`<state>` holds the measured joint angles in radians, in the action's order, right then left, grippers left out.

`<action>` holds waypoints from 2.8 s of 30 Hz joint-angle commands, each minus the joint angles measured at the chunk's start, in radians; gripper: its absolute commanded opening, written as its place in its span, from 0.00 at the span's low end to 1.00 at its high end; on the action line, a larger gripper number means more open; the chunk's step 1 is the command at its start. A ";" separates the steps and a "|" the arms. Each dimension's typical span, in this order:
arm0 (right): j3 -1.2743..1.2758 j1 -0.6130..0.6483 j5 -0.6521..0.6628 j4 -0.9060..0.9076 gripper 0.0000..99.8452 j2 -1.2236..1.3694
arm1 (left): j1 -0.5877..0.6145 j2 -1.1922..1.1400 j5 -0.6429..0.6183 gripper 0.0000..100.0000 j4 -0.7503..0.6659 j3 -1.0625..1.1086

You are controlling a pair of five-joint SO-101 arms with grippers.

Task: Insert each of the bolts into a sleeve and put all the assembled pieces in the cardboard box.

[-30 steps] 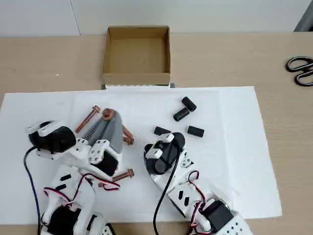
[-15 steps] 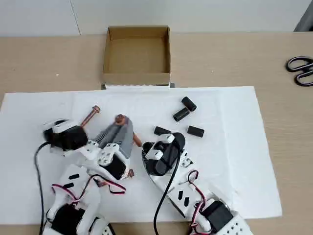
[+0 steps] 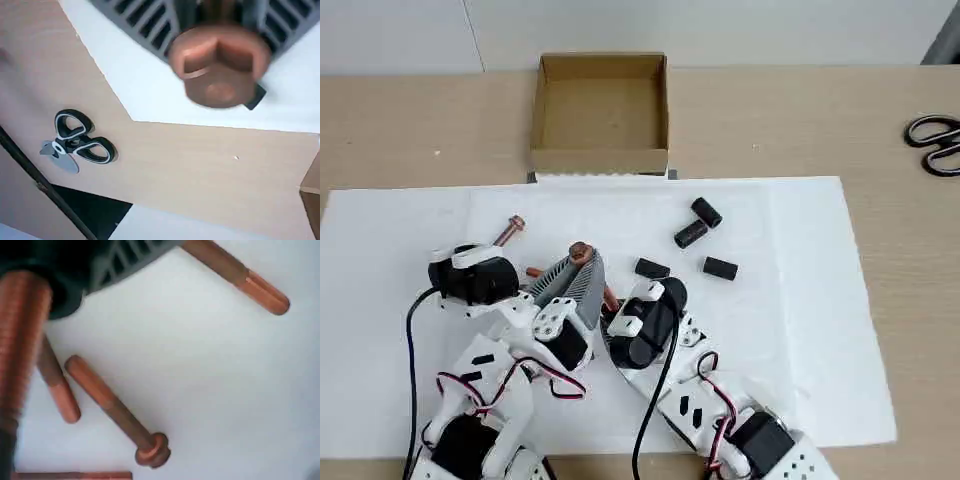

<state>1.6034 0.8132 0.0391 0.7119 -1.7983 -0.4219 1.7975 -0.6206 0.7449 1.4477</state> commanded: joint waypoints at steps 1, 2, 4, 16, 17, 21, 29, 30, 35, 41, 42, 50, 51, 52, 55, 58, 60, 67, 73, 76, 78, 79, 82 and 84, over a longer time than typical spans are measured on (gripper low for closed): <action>-0.084 0.010 -0.003 -0.019 0.00 -0.008 | -0.008 0.009 -0.006 0.01 -0.006 -0.002; -0.087 0.010 -0.003 -0.019 0.00 -0.008 | -0.006 0.009 -0.006 0.01 -0.006 -0.002; -0.087 0.005 -0.003 -0.018 0.00 -0.008 | -0.006 0.009 -0.006 0.01 -0.005 -0.002; -0.114 -0.028 -0.002 -0.019 0.00 -0.008 | -0.008 0.009 0.043 0.01 -0.005 -0.002; -0.120 -0.028 -0.003 -0.019 0.00 -0.008 | -0.009 0.009 0.043 0.01 -0.003 -0.001; -0.130 -0.028 -0.003 -0.019 0.00 -0.005 | -0.012 0.009 0.043 0.01 0.000 -0.001; -0.130 -0.028 -0.003 -0.019 0.00 -0.004 | -0.110 0.009 0.046 0.01 0.095 -0.005; -0.130 -0.028 -0.003 -0.019 0.00 -0.004 | -0.114 0.009 0.052 0.01 0.107 -0.005; -0.130 -0.028 -0.003 -0.019 0.00 -0.008 | -0.132 0.009 0.117 0.01 0.167 -0.005; -0.130 -0.028 -0.003 -0.019 0.00 -0.008 | -0.226 0.011 0.118 0.01 0.235 -0.005; -0.130 -0.028 -0.002 -0.019 0.00 -0.008 | -0.224 0.011 0.118 0.01 0.235 -0.005; -0.130 -0.030 -0.002 -0.019 0.00 -0.008 | -0.176 0.011 0.160 0.08 0.241 -0.002; -0.130 -0.030 -0.002 -0.019 0.00 -0.008 | -0.178 0.011 0.160 0.11 0.241 -0.002; -0.130 -0.030 -0.002 -0.019 0.00 -0.008 | -0.180 0.009 0.160 0.15 0.241 -0.002; -0.127 -0.031 -0.002 -0.019 0.00 -0.008 | -0.178 0.006 0.160 0.20 0.241 -0.002; -0.124 -0.031 -0.002 -0.019 0.00 -0.005 | -0.175 0.006 0.160 0.20 0.241 -0.005; -0.124 -0.031 -0.002 -0.019 0.00 -0.004 | -0.175 0.006 0.160 0.21 0.241 -0.007; -0.123 -0.031 -0.002 -0.018 0.00 -0.002 | -0.061 0.005 0.284 0.21 0.236 -0.007; -0.121 -0.033 -0.002 -0.018 0.00 -0.001 | 0.008 0.005 0.333 0.21 0.241 -0.035; -0.106 -0.033 -0.002 -0.018 0.00 -0.002 | 0.006 0.005 0.333 0.21 0.241 -0.062; -0.087 -0.033 -0.002 -0.018 0.00 -0.008 | 0.011 0.005 0.331 0.21 0.242 -0.090; -0.081 -0.033 -0.005 -0.018 0.00 -0.008 | 0.011 0.005 0.331 0.21 0.252 -0.110; -0.068 -0.035 -0.006 -0.018 0.00 -0.008 | 0.011 0.003 0.298 0.21 0.290 -0.196; -0.066 -0.035 -0.008 -0.018 0.00 -0.007 | 0.011 0.003 0.296 0.20 0.328 -0.255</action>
<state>1.5451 0.7917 0.0376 0.7135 -1.7983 -0.4189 1.8006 -0.3138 1.0319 1.2927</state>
